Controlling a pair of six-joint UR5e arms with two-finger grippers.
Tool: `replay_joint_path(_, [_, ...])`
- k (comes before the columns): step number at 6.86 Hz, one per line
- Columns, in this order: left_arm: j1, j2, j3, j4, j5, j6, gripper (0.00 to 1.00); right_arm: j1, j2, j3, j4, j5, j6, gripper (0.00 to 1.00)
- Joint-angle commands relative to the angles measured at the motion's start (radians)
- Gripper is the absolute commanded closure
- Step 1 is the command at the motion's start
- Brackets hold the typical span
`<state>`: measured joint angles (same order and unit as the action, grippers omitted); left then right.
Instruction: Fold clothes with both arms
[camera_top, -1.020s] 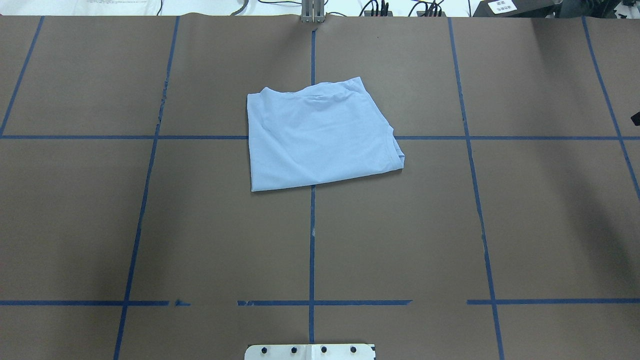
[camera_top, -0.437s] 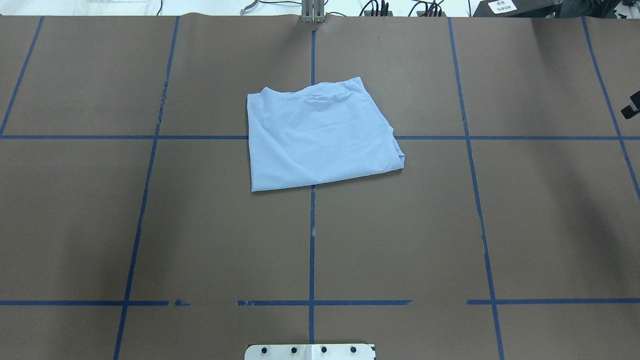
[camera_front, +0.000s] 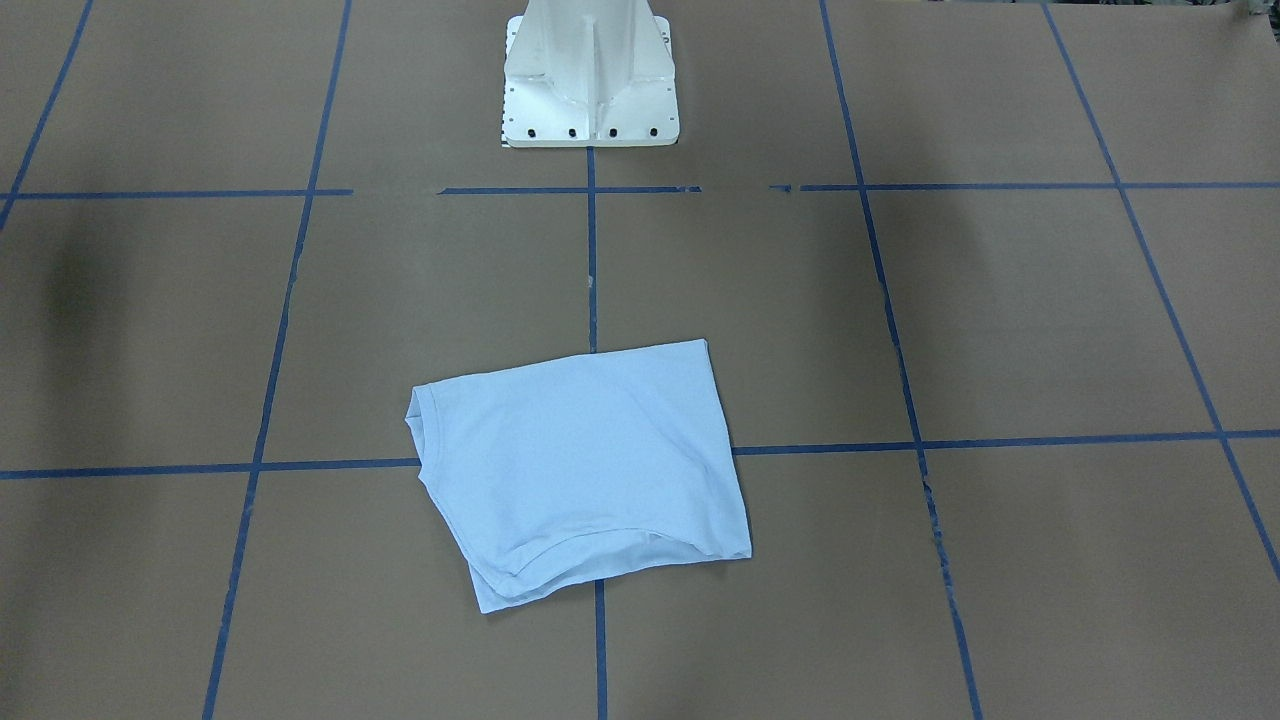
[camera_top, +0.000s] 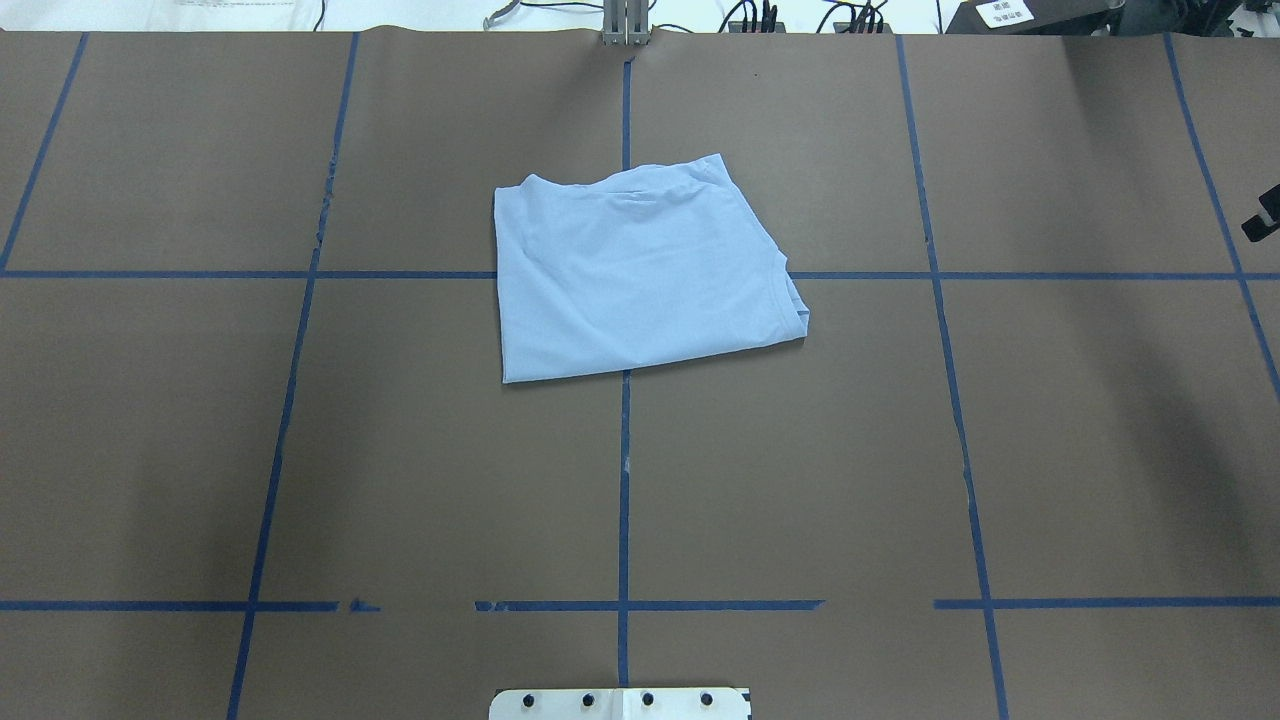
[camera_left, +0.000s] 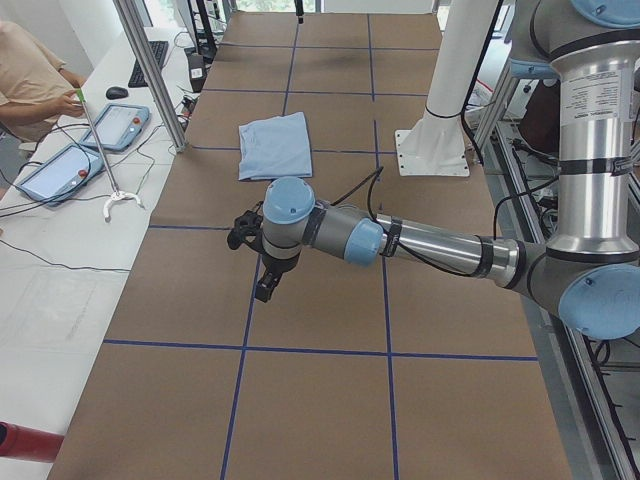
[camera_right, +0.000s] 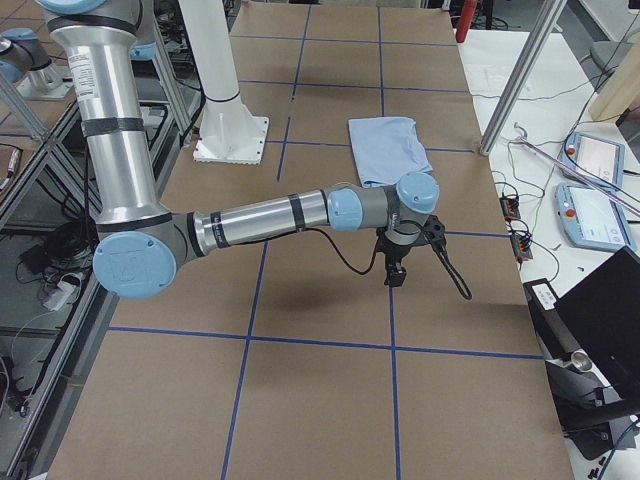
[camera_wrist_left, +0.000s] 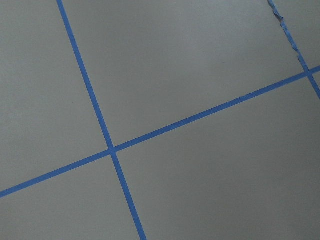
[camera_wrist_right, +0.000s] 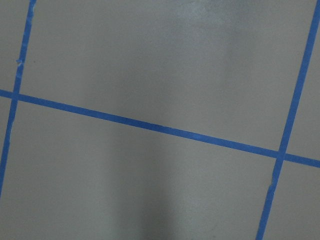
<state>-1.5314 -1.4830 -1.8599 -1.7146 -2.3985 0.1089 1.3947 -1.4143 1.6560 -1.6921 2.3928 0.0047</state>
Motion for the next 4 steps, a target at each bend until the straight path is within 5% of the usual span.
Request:
replay_joint_path(1, [0.0, 0.0, -0.009, 0.0, -0.002, 0.001, 0.0, 0.0, 0.0, -0.002, 0.0, 0.0, -0.002, 0.0])
replay_joint_path(4, [0.0, -0.002, -0.019, -0.002, -0.002, 0.003, 0.0, 0.0, 0.0, -0.002, 0.0, -0.001, 0.0, 0.0])
